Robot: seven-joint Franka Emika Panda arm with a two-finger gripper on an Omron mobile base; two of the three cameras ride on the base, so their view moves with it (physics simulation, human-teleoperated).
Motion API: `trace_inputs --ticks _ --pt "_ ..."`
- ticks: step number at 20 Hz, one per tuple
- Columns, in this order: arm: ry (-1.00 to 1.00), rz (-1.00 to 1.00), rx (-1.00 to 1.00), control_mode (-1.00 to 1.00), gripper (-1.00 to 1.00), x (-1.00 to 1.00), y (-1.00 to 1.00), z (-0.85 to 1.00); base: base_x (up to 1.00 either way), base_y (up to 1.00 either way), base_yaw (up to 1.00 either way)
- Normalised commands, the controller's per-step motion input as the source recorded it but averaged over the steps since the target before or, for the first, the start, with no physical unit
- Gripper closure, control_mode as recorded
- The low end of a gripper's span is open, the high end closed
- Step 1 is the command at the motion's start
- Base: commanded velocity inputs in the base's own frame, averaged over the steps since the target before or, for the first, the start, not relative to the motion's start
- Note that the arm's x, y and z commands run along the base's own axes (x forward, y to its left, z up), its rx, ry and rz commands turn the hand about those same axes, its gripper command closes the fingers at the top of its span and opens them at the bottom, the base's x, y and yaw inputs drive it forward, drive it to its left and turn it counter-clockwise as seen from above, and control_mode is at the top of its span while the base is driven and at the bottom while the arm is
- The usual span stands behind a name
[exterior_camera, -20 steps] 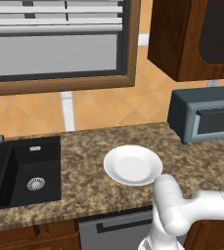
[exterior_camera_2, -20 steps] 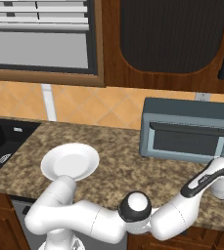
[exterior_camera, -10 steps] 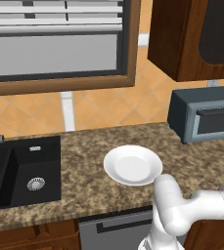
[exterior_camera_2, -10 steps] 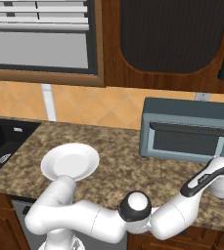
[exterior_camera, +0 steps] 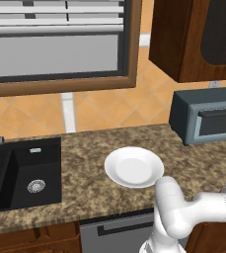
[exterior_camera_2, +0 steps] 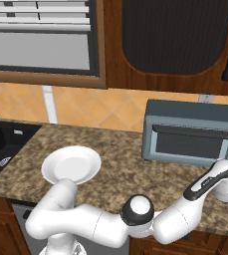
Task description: Pick up the kebab skewer and baguette bread, and place them inside the toaster oven. Close the toaster oven door and start by setting the timer.
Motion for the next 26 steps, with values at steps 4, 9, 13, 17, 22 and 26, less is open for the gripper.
trace_inputs --ticks 4,9,13,17,22,26 --pt "0.0 0.0 0.0 -1.0 1.0 0.0 0.0 0.0 0.0 0.0 0.0" --pt "0.0 0.0 0.0 -1.0 1.0 0.0 0.0 0.0 0.0 0.0 0.0" --pt "0.0 0.0 0.0 -1.0 1.0 0.0 0.0 0.0 0.0 0.0 0.0" --pt "0.0 0.0 0.01 -1.0 1.0 -0.01 0.0 0.0 0.0 0.0 0.0" --pt "0.0 0.0 0.0 -1.0 1.0 -0.08 0.0 0.0 0.0 0.0 0.0" --pt "0.0 0.0 0.0 -1.0 1.0 -0.1 -0.01 0.0 0.0 0.0 0.0"
